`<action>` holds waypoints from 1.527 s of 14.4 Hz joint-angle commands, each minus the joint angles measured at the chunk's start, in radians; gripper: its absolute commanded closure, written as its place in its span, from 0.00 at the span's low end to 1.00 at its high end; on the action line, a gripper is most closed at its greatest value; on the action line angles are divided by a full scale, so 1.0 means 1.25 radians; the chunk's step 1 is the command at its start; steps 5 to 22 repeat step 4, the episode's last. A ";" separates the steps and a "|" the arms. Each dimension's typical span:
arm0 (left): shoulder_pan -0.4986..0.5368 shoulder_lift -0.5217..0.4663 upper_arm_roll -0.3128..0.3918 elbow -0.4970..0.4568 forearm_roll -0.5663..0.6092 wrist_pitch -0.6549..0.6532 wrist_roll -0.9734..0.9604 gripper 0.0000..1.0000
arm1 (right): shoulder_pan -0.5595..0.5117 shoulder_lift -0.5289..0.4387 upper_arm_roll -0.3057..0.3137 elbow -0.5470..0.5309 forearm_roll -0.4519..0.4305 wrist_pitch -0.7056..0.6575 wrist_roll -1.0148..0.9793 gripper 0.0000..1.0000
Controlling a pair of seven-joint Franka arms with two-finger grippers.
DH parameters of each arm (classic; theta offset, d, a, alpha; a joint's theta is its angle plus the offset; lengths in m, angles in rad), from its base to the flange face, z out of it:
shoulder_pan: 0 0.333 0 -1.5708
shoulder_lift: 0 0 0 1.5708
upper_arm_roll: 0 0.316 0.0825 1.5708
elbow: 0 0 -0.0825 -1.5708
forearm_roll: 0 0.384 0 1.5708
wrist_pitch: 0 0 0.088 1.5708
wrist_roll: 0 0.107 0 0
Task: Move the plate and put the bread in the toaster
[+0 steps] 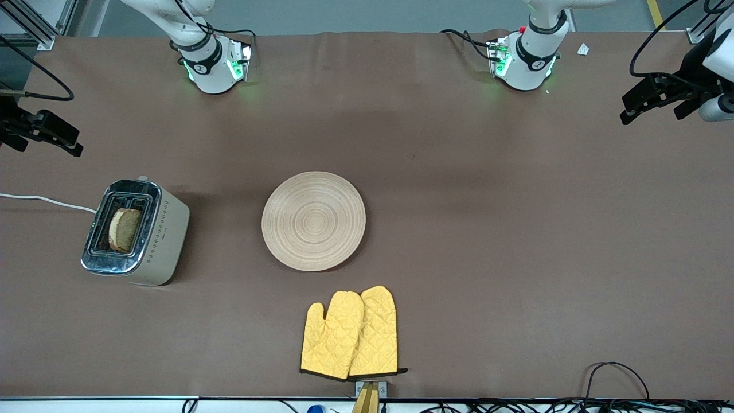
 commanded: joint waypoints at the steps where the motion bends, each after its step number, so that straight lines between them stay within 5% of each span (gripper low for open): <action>1: 0.003 0.007 0.003 0.019 -0.009 -0.013 0.048 0.00 | -0.004 -0.020 0.000 -0.029 0.020 0.006 -0.018 0.00; 22: 0.003 0.010 0.003 0.022 -0.005 -0.013 0.048 0.00 | -0.005 -0.023 0.002 -0.043 0.022 0.003 -0.019 0.00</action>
